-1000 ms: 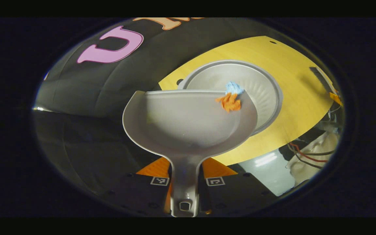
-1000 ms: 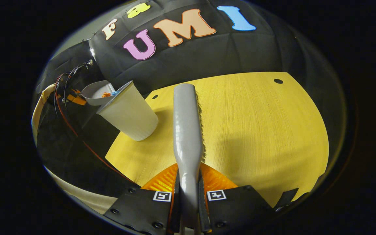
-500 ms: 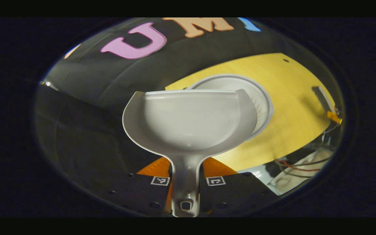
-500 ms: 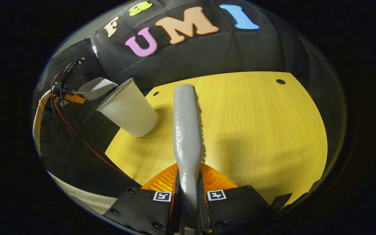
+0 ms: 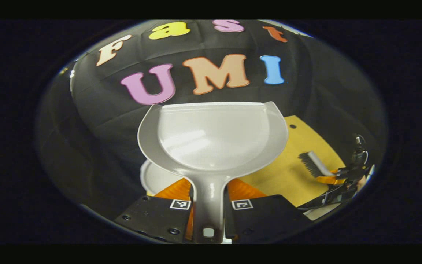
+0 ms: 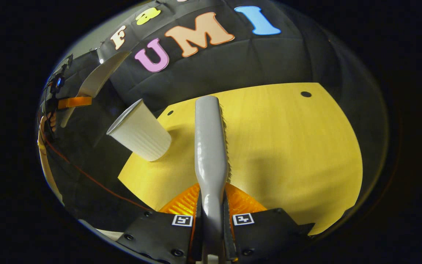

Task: Pick up the small broom and dustpan from the desktop, sweep the trash into the dustpan with the broom, and then empty the trash into the garbage bin.

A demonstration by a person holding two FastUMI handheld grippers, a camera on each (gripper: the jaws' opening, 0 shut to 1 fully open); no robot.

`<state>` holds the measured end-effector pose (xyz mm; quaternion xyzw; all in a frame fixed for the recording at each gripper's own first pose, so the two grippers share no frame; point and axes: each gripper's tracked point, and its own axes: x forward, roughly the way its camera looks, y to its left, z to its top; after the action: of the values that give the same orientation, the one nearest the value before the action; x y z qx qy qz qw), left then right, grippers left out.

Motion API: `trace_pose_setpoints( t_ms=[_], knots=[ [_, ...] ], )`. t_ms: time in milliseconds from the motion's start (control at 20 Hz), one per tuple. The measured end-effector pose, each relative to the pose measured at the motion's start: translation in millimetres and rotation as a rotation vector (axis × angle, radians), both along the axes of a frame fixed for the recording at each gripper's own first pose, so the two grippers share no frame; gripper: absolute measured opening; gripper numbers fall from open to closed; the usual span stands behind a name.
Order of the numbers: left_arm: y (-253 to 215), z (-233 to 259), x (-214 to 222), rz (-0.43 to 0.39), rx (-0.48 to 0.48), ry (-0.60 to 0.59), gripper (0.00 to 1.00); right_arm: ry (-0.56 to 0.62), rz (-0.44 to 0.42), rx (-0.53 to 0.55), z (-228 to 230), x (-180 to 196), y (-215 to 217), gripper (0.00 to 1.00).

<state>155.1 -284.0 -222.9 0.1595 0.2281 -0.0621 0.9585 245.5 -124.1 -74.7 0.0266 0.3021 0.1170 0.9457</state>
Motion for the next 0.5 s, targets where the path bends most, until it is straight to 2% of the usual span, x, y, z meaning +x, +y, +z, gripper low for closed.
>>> trace_pose_setpoints(
  t_ms=[150, 250, 300, 500],
  knots=[
    [-61, -60, 15, -0.033, -0.078, 0.040, 0.27, 0.009, -0.066, 0.000, -2, -7, -28, 0.25],
    [-82, -113, 18, -0.038, -0.072, 0.057, 0.27, 0.017, -0.108, -0.039, -11, -9, -41, 0.22],
    [-84, -139, 17, -0.030, -0.064, 0.072, 0.26, 0.027, -0.124, -0.060, -17, -11, -43, 0.25],
    [-73, -238, 1, 0.081, -0.093, 0.234, 0.27, 0.075, -0.168, -0.057, -48, -1, -14, 0.25]
  ],
)
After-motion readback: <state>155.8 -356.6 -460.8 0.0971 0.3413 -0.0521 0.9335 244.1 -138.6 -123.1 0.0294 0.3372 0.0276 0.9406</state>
